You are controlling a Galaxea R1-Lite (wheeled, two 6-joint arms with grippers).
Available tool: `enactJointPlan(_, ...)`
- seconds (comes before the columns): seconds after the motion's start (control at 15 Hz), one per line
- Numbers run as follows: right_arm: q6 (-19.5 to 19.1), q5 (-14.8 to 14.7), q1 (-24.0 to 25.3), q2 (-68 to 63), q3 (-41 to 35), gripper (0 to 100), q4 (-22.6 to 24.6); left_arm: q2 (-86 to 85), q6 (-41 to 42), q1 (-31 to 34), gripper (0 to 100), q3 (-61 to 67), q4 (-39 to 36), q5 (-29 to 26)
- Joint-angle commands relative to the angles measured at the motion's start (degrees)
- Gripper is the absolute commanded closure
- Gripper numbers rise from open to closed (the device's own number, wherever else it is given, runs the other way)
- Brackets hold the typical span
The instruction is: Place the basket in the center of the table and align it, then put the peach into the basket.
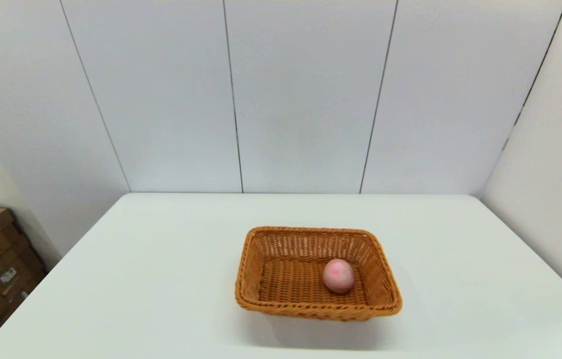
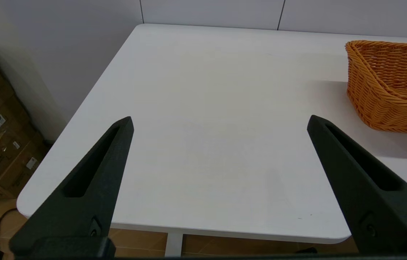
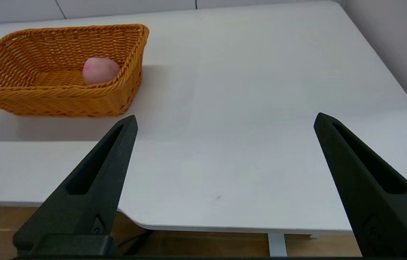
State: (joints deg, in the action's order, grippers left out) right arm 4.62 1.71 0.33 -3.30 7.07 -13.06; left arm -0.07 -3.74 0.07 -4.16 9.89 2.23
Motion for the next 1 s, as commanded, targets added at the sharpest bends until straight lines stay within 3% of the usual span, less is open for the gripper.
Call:
enactJointPlan(0.07, -0.7, -1.6, -0.1, 2.2, -0.5, 0, -0.2, 0.0, 0.0, 0.0, 0, -0.1, 0.0, 0.1)
enactJointPlan(0.27, -1.8, -4.4, -0.1, 3.4, -0.7, 0, -0.4, 0.0, 0.0, 0.0, 0, 0.0, 0.0, 0.1)
enactJointPlan(0.33, -3.6, -4.3, -0.1, 3.4, -1.6, 0, 0.0, 0.0, 0.0, 0.0, 0, 0.0, 0.0, 0.1)
enactJointPlan(1.0, -3.7, -4.0, -0.1, 3.4, -1.6, 0, 0.0, 0.0, 0.0, 0.0, 0, 0.0, 0.0, 0.1)
